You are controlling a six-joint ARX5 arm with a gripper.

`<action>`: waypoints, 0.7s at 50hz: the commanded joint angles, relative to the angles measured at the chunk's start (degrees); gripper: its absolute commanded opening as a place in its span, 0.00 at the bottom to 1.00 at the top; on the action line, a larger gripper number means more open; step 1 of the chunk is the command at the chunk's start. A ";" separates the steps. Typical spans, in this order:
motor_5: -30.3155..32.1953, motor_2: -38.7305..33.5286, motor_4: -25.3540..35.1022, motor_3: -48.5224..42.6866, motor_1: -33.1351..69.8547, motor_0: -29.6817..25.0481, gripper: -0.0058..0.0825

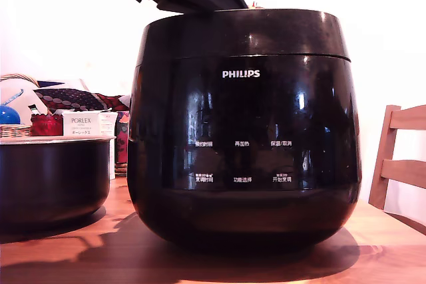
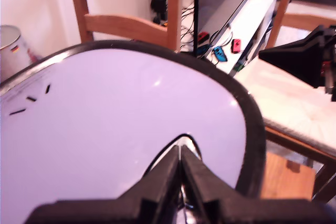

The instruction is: Open the rice cooker by pressing the large metal button on the top of its lid with medium force

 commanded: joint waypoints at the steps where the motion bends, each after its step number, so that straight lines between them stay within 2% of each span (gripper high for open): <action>1: 0.76 -4.81 -1.03 -5.25 3.74 0.39 0.04; 17: 0.81 -4.81 -0.94 -5.84 3.74 0.39 0.04; 35: -0.63 -4.81 2.54 3.56 3.56 0.39 0.04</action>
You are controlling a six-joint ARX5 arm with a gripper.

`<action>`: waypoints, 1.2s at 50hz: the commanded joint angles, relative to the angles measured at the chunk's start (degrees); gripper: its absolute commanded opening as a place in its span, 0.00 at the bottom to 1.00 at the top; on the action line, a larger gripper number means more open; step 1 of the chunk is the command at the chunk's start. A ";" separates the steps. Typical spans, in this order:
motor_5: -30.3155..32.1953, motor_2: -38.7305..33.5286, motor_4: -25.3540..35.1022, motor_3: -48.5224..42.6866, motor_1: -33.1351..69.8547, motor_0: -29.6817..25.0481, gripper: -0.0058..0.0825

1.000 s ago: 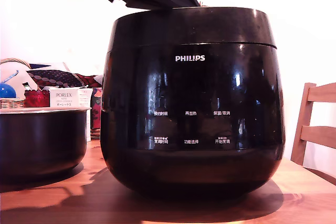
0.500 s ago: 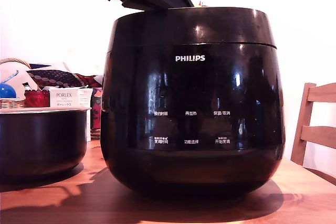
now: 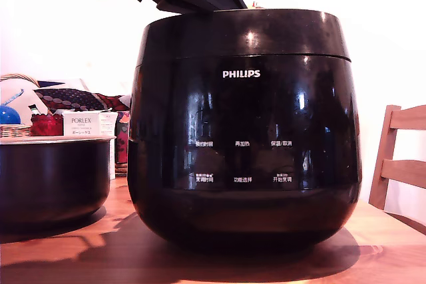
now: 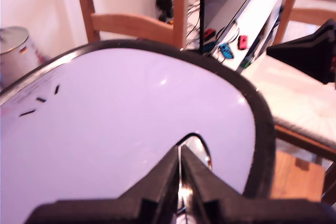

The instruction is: Open the rice cooker by pressing the large metal button on the top of its lid with medium force

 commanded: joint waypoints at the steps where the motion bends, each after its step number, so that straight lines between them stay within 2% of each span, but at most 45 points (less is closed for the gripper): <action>1: -1.77 -3.56 0.85 -0.11 3.23 0.24 0.04; 31: -4.66 -3.56 0.57 20.87 3.23 1.27 0.04; 49: -4.63 -3.56 -0.17 20.31 0.83 4.39 0.04; 60: -4.61 -3.56 -0.13 13.11 -3.69 6.34 0.04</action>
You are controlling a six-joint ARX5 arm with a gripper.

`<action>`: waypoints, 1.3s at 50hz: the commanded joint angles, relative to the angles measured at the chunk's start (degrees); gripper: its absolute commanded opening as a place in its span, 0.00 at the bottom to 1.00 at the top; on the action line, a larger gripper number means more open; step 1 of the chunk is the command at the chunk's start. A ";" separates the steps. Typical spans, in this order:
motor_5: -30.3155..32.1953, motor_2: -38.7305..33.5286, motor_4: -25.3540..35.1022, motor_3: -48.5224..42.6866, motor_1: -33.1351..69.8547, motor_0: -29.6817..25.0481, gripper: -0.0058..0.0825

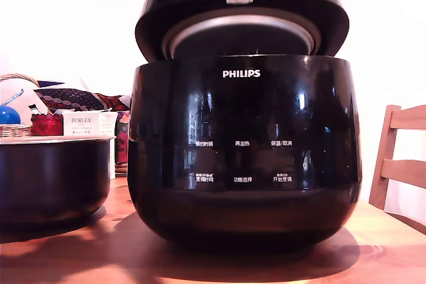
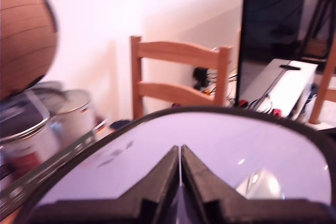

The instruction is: Open the rice cooker by pressing the large metal button on the top of its lid with medium force

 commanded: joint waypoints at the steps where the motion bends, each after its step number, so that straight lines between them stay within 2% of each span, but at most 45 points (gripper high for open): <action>1: -0.09 -1.81 0.15 -1.88 -1.62 0.33 0.04; 22: 0.28 -1.81 0.11 -10.88 -9.55 0.52 0.04; 36: 0.26 -1.81 -0.79 -11.74 -13.33 0.50 0.04; 44: 0.35 -1.81 -3.58 -13.55 -16.55 0.72 0.04; 56: 2.97 -1.81 -6.78 -19.37 -21.94 3.58 0.04; 65: 4.92 -1.81 -8.33 -23.93 -25.77 7.96 0.04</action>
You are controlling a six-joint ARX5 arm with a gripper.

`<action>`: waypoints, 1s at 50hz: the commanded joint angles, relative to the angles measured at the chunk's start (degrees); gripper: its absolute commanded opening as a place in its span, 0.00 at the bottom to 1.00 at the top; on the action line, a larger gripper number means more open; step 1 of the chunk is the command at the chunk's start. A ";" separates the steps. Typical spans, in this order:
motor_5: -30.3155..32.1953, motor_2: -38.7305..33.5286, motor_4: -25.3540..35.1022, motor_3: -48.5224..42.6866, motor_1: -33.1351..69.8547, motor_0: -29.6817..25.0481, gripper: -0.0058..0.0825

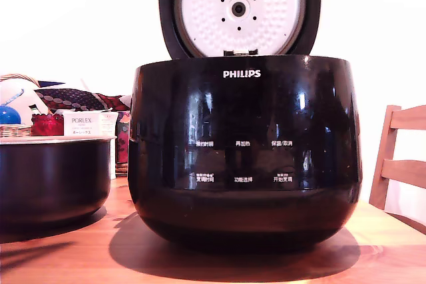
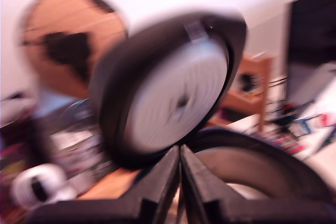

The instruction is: Open the rice cooker by pressing the large metal button on the top of its lid with medium force

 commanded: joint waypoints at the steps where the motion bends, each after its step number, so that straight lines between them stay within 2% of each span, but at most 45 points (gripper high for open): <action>1: 1.16 -1.81 -0.28 -0.72 -1.31 1.88 0.04; 27: 3.50 -1.81 -0.37 -8.39 -9.03 19.61 0.04; 35: 3.48 -1.81 -0.35 -9.29 -8.92 21.79 0.04; 50: 3.48 -1.81 -0.35 -9.20 -8.92 21.90 0.04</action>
